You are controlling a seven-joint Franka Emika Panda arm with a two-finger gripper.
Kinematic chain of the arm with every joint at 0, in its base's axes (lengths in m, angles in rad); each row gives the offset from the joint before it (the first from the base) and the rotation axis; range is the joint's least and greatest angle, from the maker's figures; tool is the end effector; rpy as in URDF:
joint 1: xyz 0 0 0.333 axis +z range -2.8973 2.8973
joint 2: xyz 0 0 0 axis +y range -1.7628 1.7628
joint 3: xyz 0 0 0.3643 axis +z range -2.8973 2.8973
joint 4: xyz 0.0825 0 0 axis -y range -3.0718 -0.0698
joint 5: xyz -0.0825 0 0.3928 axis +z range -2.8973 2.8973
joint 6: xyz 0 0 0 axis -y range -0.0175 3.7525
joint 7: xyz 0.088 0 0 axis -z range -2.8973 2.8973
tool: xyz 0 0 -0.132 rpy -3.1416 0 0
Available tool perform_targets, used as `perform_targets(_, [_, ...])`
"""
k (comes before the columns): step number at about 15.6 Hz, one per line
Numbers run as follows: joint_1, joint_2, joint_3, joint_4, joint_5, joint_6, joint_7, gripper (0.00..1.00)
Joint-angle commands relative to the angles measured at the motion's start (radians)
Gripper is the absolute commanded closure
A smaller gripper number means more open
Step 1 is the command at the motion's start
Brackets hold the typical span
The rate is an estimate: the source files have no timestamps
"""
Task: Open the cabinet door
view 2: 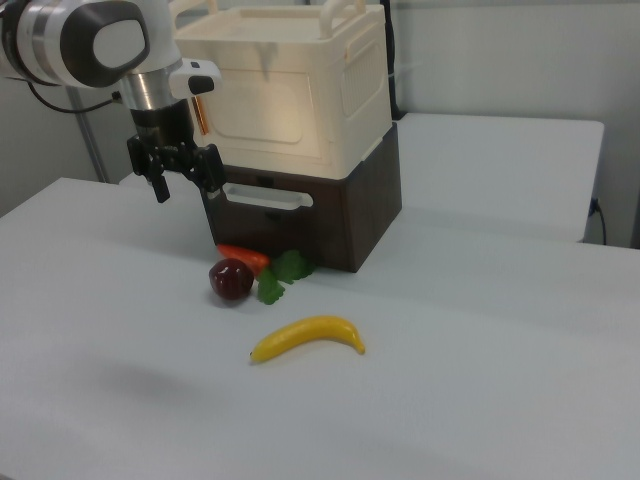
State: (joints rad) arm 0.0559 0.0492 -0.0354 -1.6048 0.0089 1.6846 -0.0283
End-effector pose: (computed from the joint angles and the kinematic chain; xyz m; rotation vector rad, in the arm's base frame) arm 0.5904 0.0137 0.6131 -3.1333 -0.0752 -0.0480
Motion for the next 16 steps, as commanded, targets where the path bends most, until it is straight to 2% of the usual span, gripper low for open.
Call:
perform_targets(1, [0.002,-0.009,-0.006,0.002,-0.006,-0.034,-0.013,0.00])
perform_targets(9, [0.013,0.001,-0.006,0.006,-0.007,-0.019,-0.005,0.00])
perform_targets(13, [0.027,0.003,0.009,0.048,-0.006,0.064,0.057,0.00])
perform_targets(16, [0.074,0.032,0.008,0.085,-0.024,0.160,0.074,0.00])
